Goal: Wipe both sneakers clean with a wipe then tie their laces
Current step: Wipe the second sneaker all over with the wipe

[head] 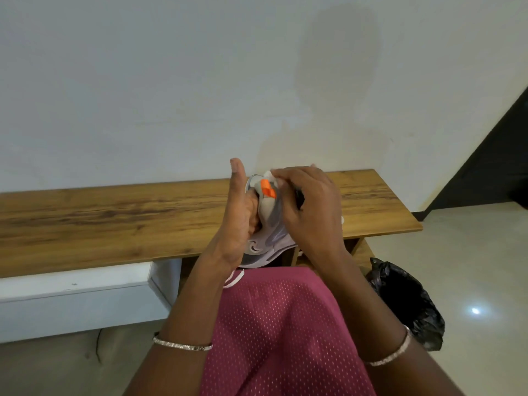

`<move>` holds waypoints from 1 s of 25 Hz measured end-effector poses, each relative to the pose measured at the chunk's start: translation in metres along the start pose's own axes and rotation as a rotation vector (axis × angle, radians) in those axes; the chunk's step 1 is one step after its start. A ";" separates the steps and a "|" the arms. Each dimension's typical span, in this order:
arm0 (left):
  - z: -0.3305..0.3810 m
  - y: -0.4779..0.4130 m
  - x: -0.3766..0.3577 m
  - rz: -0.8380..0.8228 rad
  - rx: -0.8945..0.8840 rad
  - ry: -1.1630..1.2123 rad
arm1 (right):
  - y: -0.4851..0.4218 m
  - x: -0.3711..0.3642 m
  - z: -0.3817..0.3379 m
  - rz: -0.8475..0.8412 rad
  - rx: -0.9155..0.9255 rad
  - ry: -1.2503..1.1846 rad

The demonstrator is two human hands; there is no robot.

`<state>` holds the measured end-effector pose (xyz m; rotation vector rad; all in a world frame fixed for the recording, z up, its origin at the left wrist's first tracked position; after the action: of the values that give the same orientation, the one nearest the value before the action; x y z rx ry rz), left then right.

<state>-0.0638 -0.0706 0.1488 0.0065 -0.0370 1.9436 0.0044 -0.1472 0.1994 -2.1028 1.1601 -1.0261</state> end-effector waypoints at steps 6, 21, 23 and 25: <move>-0.001 0.008 0.004 0.025 0.023 0.080 | 0.058 -0.003 -0.026 0.061 0.124 -0.009; -0.006 0.014 0.010 0.082 0.132 0.183 | 0.073 -0.019 -0.037 0.097 0.253 0.098; -0.004 0.014 0.008 0.050 0.138 0.199 | 0.089 -0.021 -0.037 0.106 0.266 0.140; -0.004 0.014 0.006 0.036 0.137 0.192 | 0.081 -0.016 -0.033 0.141 0.263 0.113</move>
<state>-0.0795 -0.0698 0.1450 -0.0902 0.2242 1.9714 -0.0659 -0.1765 0.1535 -1.7545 1.1400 -1.1732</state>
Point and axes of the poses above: each hand's wrist, its own y-axis away from the middle knuckle, its own x-axis out of the back of the hand, z = x × y, the point moved 8 cm from there along -y, towards the middle knuckle, and after that the axes turned 13 degrees about -y, right-handed, at the moved point
